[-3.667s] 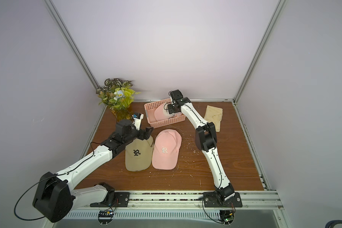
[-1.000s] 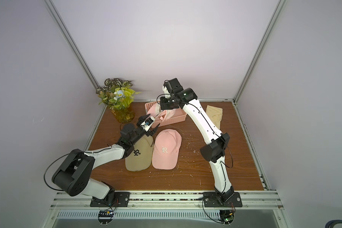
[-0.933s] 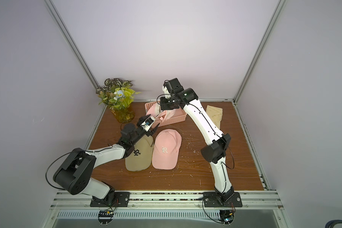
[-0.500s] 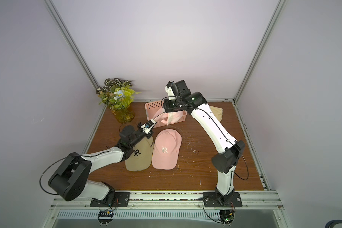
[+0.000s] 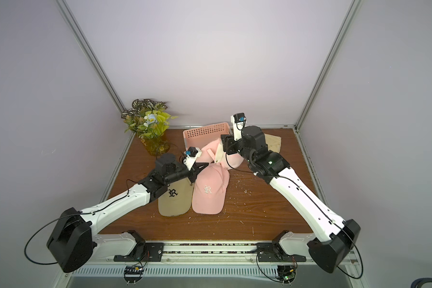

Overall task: Turn the baseball cap inside out
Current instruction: Turn over the baseball cap.

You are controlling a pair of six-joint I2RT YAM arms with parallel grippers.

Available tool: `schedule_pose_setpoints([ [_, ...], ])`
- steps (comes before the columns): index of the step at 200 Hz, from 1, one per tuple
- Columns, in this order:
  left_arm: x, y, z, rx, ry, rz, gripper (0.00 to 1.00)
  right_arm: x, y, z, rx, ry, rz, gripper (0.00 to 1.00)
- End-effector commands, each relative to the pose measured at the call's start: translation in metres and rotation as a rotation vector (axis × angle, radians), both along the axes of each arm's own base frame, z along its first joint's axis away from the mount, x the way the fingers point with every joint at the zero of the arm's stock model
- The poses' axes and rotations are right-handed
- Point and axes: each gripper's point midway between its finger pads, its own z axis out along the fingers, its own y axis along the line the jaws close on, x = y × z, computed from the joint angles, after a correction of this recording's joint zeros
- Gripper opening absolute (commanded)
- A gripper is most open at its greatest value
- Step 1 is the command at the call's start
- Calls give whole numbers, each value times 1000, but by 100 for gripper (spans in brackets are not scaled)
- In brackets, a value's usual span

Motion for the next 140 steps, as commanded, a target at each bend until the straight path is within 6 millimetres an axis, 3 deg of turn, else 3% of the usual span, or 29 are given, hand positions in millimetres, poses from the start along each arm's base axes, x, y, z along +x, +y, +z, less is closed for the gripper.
schedule_pose_setpoints([
  [1,-4,-8,16,-107,172,-18,1,-5,-24,21,-80,-140,-52,65],
  [27,-10,-10,8,-88,229,-40,2,-24,-20,6,-140,-134,56,73],
  [59,-20,-12,8,-56,238,-93,2,-48,0,-18,-192,-137,255,80],
  [118,-48,-17,28,-25,164,-261,4,-44,13,-50,-242,-89,334,84],
  [140,-60,-19,33,-24,129,-333,4,-48,21,-57,-221,-85,388,80],
])
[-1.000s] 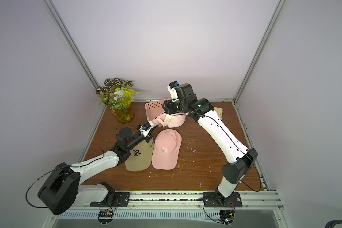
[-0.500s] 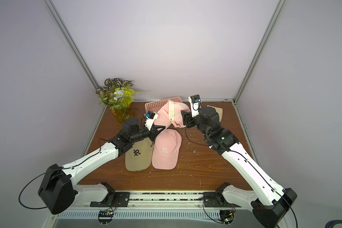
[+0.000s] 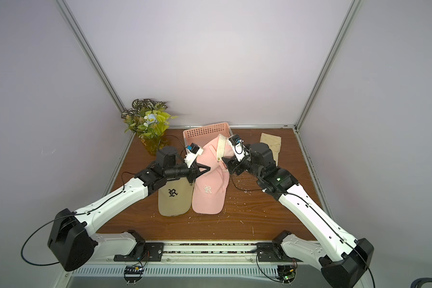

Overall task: Turn the baseball cap inside out
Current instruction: Turn over the baseball cap.

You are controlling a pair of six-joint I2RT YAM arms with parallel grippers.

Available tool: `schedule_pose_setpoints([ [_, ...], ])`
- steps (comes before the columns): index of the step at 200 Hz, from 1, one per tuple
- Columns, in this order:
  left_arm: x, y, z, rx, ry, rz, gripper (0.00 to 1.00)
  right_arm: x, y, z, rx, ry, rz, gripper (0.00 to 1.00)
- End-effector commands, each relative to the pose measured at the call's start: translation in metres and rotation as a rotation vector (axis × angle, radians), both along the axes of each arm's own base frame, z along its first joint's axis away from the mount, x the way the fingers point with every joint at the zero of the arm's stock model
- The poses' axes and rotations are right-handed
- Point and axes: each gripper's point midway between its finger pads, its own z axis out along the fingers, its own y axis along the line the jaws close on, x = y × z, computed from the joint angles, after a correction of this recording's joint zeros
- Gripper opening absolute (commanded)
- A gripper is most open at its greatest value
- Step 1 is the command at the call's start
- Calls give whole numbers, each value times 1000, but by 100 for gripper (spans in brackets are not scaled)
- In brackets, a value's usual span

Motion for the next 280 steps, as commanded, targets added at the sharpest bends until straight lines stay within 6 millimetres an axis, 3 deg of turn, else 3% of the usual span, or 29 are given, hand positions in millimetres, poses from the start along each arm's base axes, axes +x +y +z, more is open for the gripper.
schedule_pose_setpoints([
  [1,-20,-5,30,-50,-102,-134,4,-6,14,2,29,-22,101,79],
  [18,-23,-7,33,-74,-113,-150,6,-13,22,0,59,-9,161,63],
  [46,-23,-10,41,-141,-113,-152,18,-18,24,-2,114,20,169,17],
  [65,-22,-11,44,-204,-99,-139,29,-23,24,-4,153,40,175,0],
  [107,-18,-10,45,-334,-81,-89,27,-33,19,-5,244,60,161,0],
  [123,-15,-8,40,-342,-67,-60,19,-32,14,-8,260,67,129,0],
  [140,-15,-5,38,-348,-52,-40,3,-26,3,-14,252,70,61,0],
  [149,-16,-4,38,-351,-42,-29,0,-18,-7,-22,230,73,-9,1],
  [155,-16,-3,38,-353,-36,-23,0,-11,-19,-30,204,76,-88,7],
  [172,-18,0,41,-359,-17,-14,0,7,-53,-47,147,74,-298,12],
  [183,-19,0,41,-357,6,-8,0,15,-80,-54,128,65,-464,25],
  [205,-16,0,42,-350,68,15,0,19,-124,-55,101,33,-707,44],
  [220,-13,0,43,-352,115,36,0,17,-139,-50,93,18,-784,56],
  [256,2,1,37,-322,207,134,0,8,-124,-25,139,-14,-656,72],
  [280,15,6,37,-337,235,226,0,-3,-104,-8,210,-37,-507,74],
])
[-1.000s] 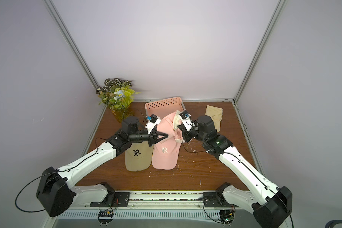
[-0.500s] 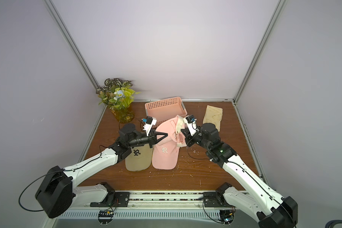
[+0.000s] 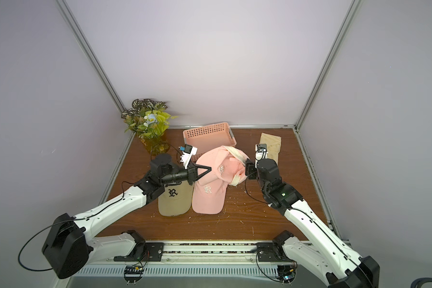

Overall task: Turn the baseball cap inside out
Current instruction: Turn over the baseball cap.

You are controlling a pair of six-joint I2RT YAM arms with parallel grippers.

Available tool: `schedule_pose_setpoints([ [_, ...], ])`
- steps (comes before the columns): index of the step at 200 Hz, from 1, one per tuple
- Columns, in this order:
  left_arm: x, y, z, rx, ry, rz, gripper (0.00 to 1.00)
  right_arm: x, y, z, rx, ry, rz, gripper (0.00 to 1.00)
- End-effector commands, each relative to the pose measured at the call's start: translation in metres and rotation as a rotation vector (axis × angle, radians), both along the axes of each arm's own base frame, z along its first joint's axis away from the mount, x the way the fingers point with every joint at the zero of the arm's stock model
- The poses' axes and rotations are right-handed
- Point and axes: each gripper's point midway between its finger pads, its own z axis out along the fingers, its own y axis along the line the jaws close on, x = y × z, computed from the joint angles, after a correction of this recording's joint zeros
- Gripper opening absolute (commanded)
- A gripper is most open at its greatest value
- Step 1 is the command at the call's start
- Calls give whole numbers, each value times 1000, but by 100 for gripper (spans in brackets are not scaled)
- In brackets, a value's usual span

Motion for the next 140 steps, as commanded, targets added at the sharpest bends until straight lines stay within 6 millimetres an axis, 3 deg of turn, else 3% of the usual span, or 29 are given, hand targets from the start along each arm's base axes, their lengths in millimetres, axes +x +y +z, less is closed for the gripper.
schedule_pose_setpoints([
  [1,19,5,15,-30,30,116,0,-10,9,37,61,-98,90,74],
  [39,26,-4,17,-18,42,128,0,-30,49,55,133,-141,353,74],
  [73,32,-12,13,13,57,142,0,-38,62,64,170,-163,442,74],
  [91,32,-17,14,8,57,130,0,-50,80,66,187,-154,563,72],
  [117,31,-29,17,13,55,107,0,-72,118,60,254,-74,809,66],
  [140,28,-40,20,17,51,78,0,-76,139,48,268,-1,896,57],
])
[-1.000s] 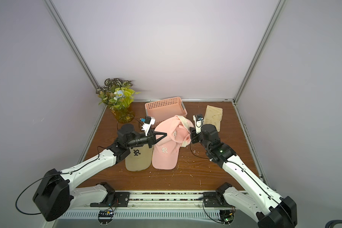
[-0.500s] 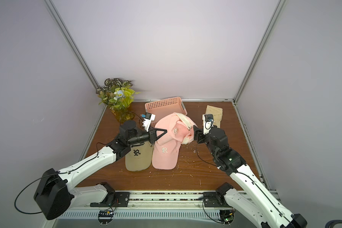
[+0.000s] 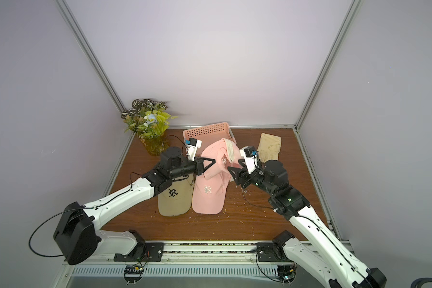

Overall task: Turn the baseball cap inside out
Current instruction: Turn over the baseball cap.

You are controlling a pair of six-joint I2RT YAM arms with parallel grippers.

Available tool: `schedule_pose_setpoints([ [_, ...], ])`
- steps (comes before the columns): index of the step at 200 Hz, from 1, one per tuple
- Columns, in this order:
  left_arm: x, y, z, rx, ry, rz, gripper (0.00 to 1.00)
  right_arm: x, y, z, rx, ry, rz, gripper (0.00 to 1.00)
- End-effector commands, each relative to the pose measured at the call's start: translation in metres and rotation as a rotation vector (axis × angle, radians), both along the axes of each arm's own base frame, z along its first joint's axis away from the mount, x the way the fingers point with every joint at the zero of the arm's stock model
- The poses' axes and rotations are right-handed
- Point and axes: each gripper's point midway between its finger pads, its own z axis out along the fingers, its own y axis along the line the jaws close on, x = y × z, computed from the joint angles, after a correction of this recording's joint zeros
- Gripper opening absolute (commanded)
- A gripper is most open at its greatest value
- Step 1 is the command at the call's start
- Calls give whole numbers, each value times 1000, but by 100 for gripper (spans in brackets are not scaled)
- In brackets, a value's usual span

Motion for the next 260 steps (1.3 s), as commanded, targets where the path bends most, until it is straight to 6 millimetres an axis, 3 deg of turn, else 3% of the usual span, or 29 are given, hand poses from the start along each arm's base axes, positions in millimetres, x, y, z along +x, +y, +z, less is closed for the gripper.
schedule_pose_setpoints([
  [1,-3,-15,26,-33,-56,-36,0,-20,33,19,62,2,208,56],
  [24,-7,-21,28,-28,-56,-61,0,-7,38,11,52,17,166,46],
  [56,-16,-22,29,-29,-58,-102,0,33,16,-5,10,33,-93,35],
  [96,-25,-23,27,-21,-60,-149,0,62,-16,-35,-66,93,-326,33],
  [130,-37,-37,22,-45,-27,-240,0,75,-52,-63,-110,157,-509,40],
  [177,-50,-69,-16,5,54,-317,1,72,-84,-120,-183,305,-596,40],
  [217,-46,-85,-58,80,139,-280,2,62,-107,-161,-225,415,-676,55],
  [260,-36,-92,-104,160,223,-229,2,53,-101,-205,-240,532,-651,59],
])
